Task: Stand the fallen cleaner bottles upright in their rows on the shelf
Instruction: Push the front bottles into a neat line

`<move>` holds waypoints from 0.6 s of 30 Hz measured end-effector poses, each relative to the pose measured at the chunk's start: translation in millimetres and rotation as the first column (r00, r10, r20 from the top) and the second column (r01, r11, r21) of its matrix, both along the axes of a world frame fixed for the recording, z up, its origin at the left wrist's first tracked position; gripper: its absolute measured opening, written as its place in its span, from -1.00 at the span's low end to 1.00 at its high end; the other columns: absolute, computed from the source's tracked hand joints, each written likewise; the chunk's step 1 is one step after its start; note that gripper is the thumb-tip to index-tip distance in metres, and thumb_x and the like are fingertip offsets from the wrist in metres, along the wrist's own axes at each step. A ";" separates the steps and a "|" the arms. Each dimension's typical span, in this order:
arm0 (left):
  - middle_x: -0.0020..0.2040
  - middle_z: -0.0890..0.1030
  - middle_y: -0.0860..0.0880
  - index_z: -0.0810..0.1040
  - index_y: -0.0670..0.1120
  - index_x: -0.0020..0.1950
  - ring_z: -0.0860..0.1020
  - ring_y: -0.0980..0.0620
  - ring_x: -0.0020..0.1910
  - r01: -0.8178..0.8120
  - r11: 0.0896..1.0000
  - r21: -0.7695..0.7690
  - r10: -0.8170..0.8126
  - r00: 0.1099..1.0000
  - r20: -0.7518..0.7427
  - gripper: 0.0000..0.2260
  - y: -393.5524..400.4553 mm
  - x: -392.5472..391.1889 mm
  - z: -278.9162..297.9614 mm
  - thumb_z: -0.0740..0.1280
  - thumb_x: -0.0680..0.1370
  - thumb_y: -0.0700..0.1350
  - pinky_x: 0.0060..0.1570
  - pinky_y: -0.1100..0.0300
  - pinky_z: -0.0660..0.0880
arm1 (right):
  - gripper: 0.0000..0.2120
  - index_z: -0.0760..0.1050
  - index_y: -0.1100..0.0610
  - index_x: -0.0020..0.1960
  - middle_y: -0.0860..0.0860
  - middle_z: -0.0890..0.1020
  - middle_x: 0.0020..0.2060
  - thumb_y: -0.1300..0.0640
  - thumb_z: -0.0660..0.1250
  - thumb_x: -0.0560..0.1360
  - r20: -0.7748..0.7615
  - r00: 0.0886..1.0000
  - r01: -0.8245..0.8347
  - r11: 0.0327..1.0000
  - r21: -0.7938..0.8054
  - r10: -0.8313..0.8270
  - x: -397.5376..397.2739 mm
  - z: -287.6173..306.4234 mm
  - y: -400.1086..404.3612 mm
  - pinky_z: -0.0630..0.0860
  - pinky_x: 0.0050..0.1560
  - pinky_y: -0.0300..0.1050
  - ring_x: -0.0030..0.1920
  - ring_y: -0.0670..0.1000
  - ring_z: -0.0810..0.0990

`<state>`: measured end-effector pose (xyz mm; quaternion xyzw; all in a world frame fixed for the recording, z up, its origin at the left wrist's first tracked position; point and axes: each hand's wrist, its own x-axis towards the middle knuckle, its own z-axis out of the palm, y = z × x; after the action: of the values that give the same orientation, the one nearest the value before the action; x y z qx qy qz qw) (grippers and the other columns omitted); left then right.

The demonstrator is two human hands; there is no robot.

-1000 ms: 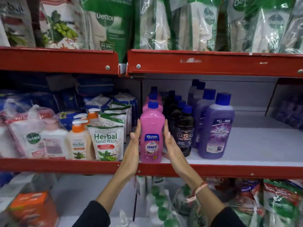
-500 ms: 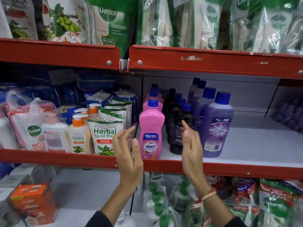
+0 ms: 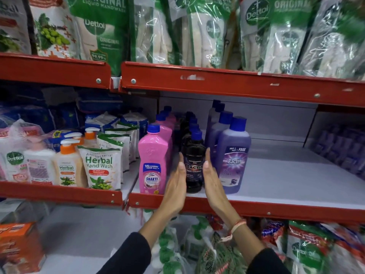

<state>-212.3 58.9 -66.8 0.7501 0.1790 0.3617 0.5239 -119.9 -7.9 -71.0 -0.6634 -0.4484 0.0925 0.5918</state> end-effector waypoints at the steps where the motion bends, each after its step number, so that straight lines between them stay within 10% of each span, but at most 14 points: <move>1: 0.46 -0.01 0.30 -0.10 0.37 0.44 -0.02 0.27 0.46 -0.035 0.999 0.024 0.035 0.999 -0.014 -0.46 -1.5 -2.2 -4.0 -0.24 0.46 0.37 0.44 0.25 -0.05 | -0.51 -0.17 -0.42 0.45 -0.28 0.00 0.52 -0.32 -0.15 0.55 0.006 1.000 -0.011 1.000 -0.008 0.011 -2.6 0.5 -4.5 0.00 0.56 0.06 0.53 -0.22 -0.01; 6: 0.41 0.14 0.25 -0.09 0.37 0.46 0.10 0.25 0.38 -0.152 0.982 0.112 0.158 0.987 -0.043 -0.31 -12.9 -10.9 -16.7 -0.31 0.34 0.49 0.36 0.19 0.02 | -0.50 -0.19 -0.39 0.46 -0.43 0.08 0.42 -0.26 -0.15 0.56 0.046 0.998 -0.033 0.998 -0.046 0.035 -14.3 2.5 -24.6 0.07 0.45 -0.19 0.34 -0.53 0.10; 12: 0.37 0.10 0.30 -0.07 0.35 0.47 0.08 0.28 0.36 -0.197 0.970 0.144 0.205 0.978 -0.040 -0.38 -16.9 -19.6 -17.0 -0.27 0.41 0.42 0.33 0.23 0.02 | -0.54 -0.16 -0.44 0.44 -0.10 0.38 0.35 -0.23 -0.12 0.58 0.112 0.993 -0.011 0.996 -0.086 0.021 -15.6 -3.8 -34.5 0.29 0.40 -0.11 0.37 -0.17 0.35; 18: 0.38 0.14 0.30 0.05 0.37 0.45 0.14 0.24 0.40 -0.206 0.974 0.093 0.205 0.979 0.019 -0.36 -16.1 -24.4 -19.5 -0.23 0.39 0.47 0.41 0.15 0.10 | -0.53 -0.14 -0.39 0.47 -0.21 0.37 0.31 -0.21 -0.11 0.60 0.127 0.990 -0.047 0.993 -0.106 0.061 -12.6 0.5 -39.4 0.23 0.36 -0.21 0.27 -0.38 0.32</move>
<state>-236.7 42.7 -86.3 0.7498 0.2358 0.4254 0.4485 -132.5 -47.3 -70.5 -0.6853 -0.4986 0.0880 0.5235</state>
